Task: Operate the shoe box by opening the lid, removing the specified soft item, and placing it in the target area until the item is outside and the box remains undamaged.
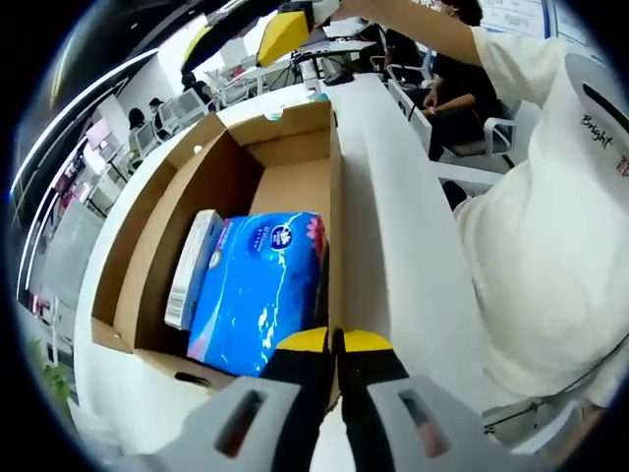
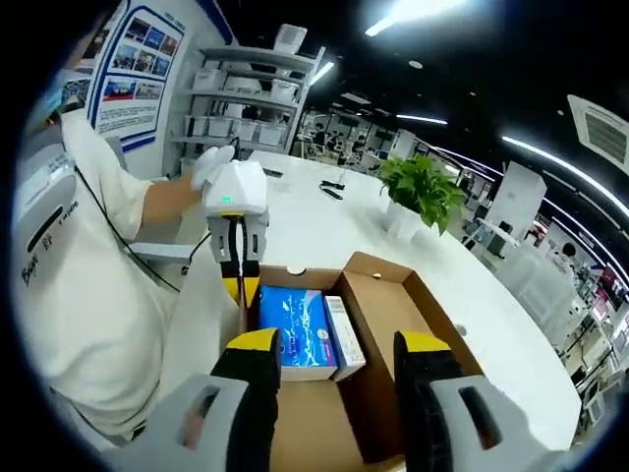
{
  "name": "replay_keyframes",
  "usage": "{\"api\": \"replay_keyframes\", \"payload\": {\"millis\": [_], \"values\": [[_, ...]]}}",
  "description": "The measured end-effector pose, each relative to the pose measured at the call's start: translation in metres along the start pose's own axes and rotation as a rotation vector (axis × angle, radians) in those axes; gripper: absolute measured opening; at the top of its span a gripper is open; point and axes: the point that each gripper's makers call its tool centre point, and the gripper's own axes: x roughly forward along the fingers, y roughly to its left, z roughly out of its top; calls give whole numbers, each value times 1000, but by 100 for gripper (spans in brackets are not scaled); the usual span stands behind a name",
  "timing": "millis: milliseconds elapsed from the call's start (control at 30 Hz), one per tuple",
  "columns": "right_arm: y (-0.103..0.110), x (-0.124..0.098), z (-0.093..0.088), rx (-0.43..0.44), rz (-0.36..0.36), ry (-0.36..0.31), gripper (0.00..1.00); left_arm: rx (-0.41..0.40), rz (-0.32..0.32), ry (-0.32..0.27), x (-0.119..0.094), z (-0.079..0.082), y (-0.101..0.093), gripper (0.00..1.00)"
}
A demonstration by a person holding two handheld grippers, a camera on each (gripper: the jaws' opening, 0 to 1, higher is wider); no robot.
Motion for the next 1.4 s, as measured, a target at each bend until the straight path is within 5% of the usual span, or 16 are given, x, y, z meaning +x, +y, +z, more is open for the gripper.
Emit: {"api": "replay_keyframes", "payload": {"millis": [167, 233, 367, 700, 1100, 1200, 1267, 1400], "values": [[11, 11, 5, -22, 58, 70, 51, 23, 7, -1, 0, 1, -1, 2], [10, 8, 12, -75, 85, 157, 51, 25, 7, 1, 0, 1, -1, 2], [9, 16, 28, 20, 113, 168, 49, 20, 8, 5, 0, 1, -1, 2], [39, 76, -10, -1, 220, 271, 51, 29, 12, 7, 1, 2, 0, 3], [53, 103, -34, 27, 304, 327, 52, 29, -2, 6, 1, 2, 0, 2], [58, 107, -46, 9, 335, 365, 56, 37, 6, 2, 0, 1, -1, 3], [67, 105, -55, 89, 400, 404, 61, 44, 10, -4, 0, 1, -1, 3], [66, 114, -55, 61, 399, 383, 64, 43, 9, -11, 0, 2, 0, 3]]}}
